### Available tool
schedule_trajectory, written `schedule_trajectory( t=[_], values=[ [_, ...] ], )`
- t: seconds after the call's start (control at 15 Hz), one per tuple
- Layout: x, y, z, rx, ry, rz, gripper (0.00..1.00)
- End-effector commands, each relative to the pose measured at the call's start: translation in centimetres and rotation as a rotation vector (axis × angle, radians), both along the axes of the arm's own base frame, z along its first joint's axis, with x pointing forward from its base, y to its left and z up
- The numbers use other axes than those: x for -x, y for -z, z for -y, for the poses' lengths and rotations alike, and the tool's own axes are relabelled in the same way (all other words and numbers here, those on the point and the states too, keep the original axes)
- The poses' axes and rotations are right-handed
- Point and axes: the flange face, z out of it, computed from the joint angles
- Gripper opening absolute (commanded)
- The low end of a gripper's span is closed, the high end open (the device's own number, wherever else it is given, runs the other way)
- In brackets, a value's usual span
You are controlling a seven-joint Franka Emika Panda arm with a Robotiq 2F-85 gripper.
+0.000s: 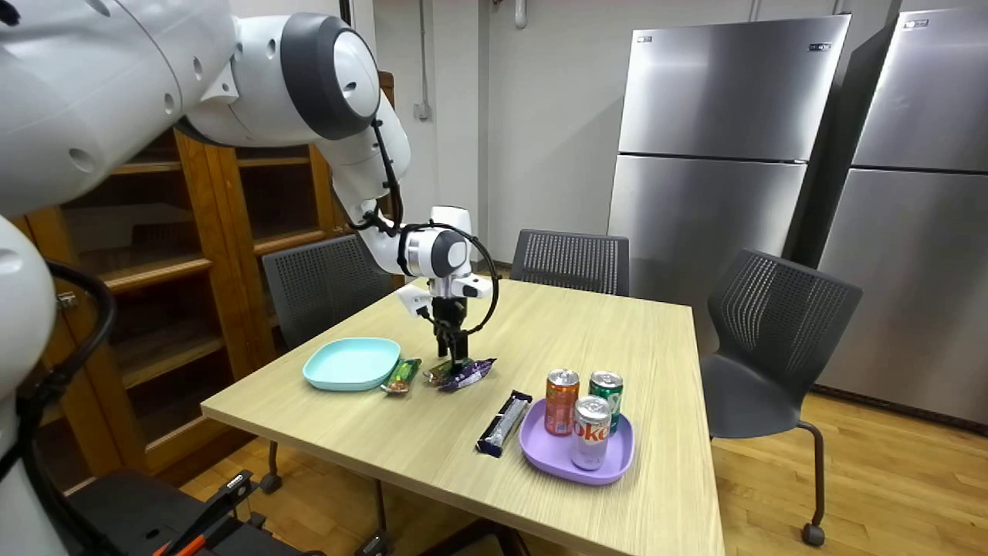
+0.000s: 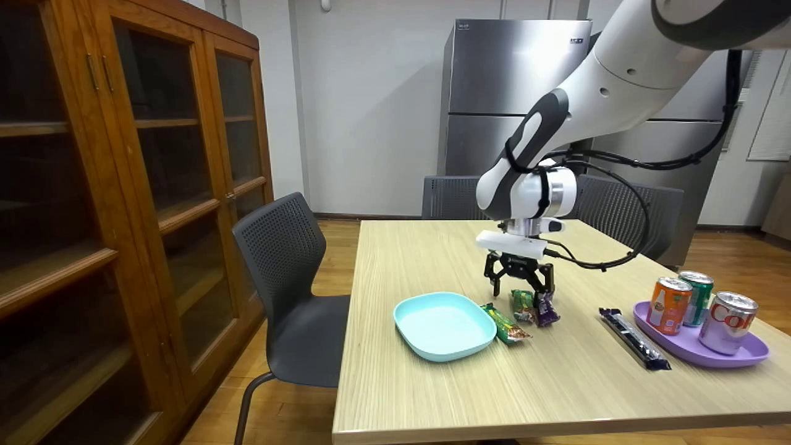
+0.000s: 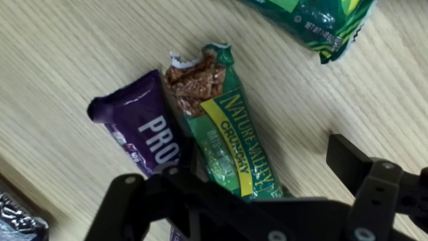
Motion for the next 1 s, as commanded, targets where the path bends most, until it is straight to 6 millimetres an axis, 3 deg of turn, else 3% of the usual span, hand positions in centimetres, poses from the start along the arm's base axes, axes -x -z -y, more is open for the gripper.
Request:
schedule_trajectory(
  t=[0.0,0.27,0.33,0.4,0.87,0.93],
  values=[
    [-0.8,-0.2,0.0,-0.019,0.002,-0.017,1.0],
    [-0.9,-0.5,0.2,-0.033,0.012,-0.013,1.0],
    [-0.9,-0.6,0.2,-0.034,0.012,-0.013,0.75],
    [-1.0,-0.7,0.3,-0.034,0.013,-0.012,0.74],
    [-0.8,-1.0,0.9,-0.035,0.022,-0.01,0.19],
    [-0.7,-1.2,1.0,-0.036,0.02,-0.012,0.16]
  ],
)
